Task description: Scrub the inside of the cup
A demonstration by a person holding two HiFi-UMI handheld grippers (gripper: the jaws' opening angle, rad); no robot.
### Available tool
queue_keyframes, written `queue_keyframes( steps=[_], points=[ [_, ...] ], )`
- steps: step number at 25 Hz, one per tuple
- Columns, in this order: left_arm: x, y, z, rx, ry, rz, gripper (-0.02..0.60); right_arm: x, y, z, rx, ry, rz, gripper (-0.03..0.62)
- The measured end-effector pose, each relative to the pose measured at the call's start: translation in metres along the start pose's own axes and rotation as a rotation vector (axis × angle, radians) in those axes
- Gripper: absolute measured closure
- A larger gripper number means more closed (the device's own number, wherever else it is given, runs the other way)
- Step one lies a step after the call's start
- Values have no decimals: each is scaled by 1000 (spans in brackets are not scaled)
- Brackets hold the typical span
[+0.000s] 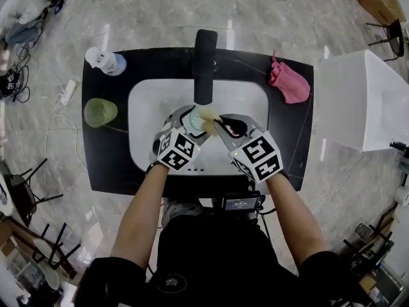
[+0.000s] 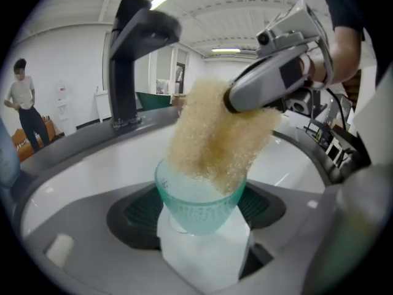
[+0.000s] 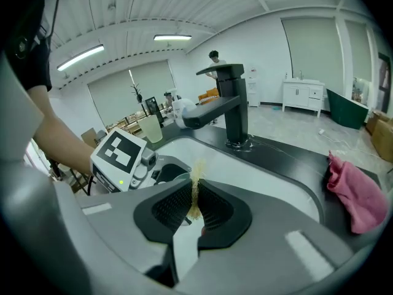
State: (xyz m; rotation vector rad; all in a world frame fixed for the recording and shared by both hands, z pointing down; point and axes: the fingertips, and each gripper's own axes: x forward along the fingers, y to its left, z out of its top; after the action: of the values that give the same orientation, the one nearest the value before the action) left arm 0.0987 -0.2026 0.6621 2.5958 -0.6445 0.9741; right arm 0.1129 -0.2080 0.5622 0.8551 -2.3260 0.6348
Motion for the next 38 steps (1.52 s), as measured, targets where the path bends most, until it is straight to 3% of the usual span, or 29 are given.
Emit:
queue_keyframes(
  steps=[8,17,26,30,33,38],
  points=[
    [-35,-49,17,188,47,-35,209,-38,36,-6,-169,53,92,557],
    [-54,-89,41,301,54,-78,210,-56,59,-24,-388,160,193,557],
    [-70,-115,43,366,97,-185,209,-55,93,-44,-828,339,350,557],
    [-72,-113,40,376,109,-168,209,-51,105,-49,-934,387,393,557],
    [-74,-110,37,383,111,-134,209,-47,110,-50,-881,400,425,559],
    [-78,-97,35,360,87,-37,209,-43,111,-36,-547,335,456,558]
  ],
)
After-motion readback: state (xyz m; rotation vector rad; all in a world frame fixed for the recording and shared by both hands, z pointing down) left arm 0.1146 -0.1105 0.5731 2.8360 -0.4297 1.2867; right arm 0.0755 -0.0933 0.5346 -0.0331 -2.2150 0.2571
